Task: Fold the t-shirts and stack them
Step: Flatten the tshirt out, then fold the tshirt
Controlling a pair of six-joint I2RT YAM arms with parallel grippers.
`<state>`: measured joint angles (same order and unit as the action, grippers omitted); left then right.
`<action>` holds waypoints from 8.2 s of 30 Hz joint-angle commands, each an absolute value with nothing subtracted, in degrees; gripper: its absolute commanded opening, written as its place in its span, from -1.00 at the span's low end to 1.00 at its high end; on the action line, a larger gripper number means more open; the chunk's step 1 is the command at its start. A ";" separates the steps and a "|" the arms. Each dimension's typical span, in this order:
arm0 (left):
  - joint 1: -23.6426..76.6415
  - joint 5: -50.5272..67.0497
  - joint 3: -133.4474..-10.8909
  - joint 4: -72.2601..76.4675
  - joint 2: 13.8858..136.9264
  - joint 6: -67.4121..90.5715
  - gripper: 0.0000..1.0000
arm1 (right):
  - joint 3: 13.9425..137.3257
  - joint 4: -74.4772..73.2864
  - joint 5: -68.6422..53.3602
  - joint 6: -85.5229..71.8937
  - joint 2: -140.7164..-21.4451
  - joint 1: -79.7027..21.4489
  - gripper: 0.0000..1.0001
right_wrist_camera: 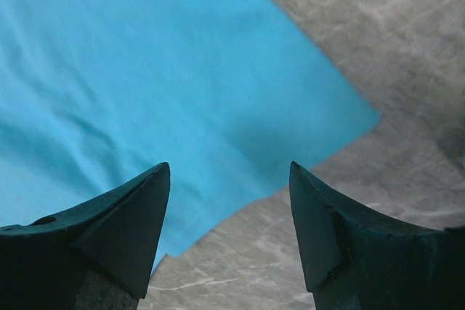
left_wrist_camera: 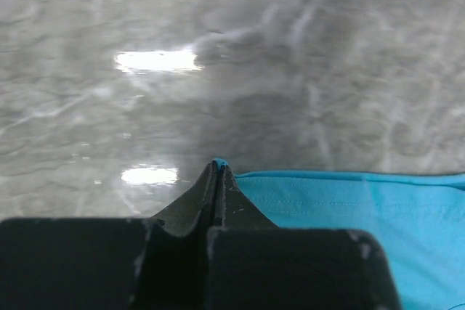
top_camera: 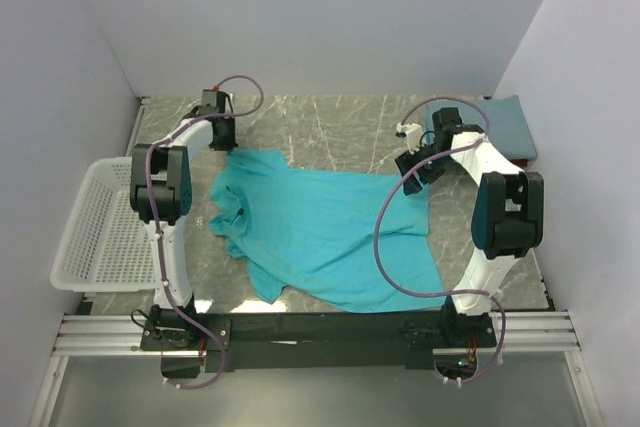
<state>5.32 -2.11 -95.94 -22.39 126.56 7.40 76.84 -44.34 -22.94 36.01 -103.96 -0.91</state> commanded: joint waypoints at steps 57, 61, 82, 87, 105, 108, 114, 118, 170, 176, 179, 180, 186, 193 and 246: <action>3.60 1.49 -95.89 -22.50 123.93 8.44 -0.99 | 86.22 -32.08 -1.67 27.25 -118.48 -2.55 -0.03; 3.60 1.41 -95.89 -22.59 123.93 8.35 -0.99 | 86.13 -32.17 -1.93 27.16 -118.74 -2.20 -0.05; 3.96 1.14 -95.98 -22.85 123.92 7.91 -0.99 | 87.01 -35.33 -6.15 27.86 -120.67 -0.79 -0.48; 3.96 1.23 -95.98 -22.76 123.93 7.91 -0.99 | 86.66 -35.24 -6.15 28.21 -120.50 -0.88 -0.64; 4.39 1.23 -94.84 -22.06 118.59 7.39 -0.99 | 83.33 -33.75 -10.19 31.11 -110.31 -0.88 -1.00; 5.01 0.97 -91.86 -19.69 112.62 6.95 -0.99 | 82.53 -33.66 -11.34 31.90 -104.78 -0.97 -1.00; 5.45 1.76 -88.25 -15.48 98.48 7.12 -0.99 | 86.73 -37.25 -12.83 33.75 -91.07 -2.28 -1.00; 5.45 3.60 -88.94 -13.28 88.11 8.26 -0.99 | 95.08 -41.30 -13.09 34.54 -81.07 -3.86 -1.00; 5.45 2.03 -58.43 16.26 80.64 18.20 -0.99 | 83.03 -18.01 -20.84 31.99 -94.62 -4.57 -1.00; 3.52 1.58 -77.13 6.61 105.34 17.75 -0.99 | 99.65 -20.21 -13.90 30.06 -118.71 -7.12 -1.00; 2.73 1.85 -82.07 4.93 110.55 17.75 -0.99 | 102.47 -18.90 -11.17 29.27 -121.46 -7.91 -1.00; 2.46 1.76 -83.13 4.49 111.35 17.32 -0.99 | 103.00 -17.94 -9.16 29.09 -122.51 -8.00 -1.00; 0.53 1.76 -89.03 2.64 113.20 16.52 -0.99 | 105.73 -14.59 -4.49 26.63 -123.92 -6.33 -1.00; 0.18 7.02 -95.61 0.36 114.08 15.82 -0.99 | 106.35 -15.38 -4.83 26.02 -123.84 -5.45 -1.00; 0.18 16.79 -51.68 1.14 71.28 20.04 -0.99 | 87.54 -9.75 -11.07 25.49 -112.41 -1.49 -1.00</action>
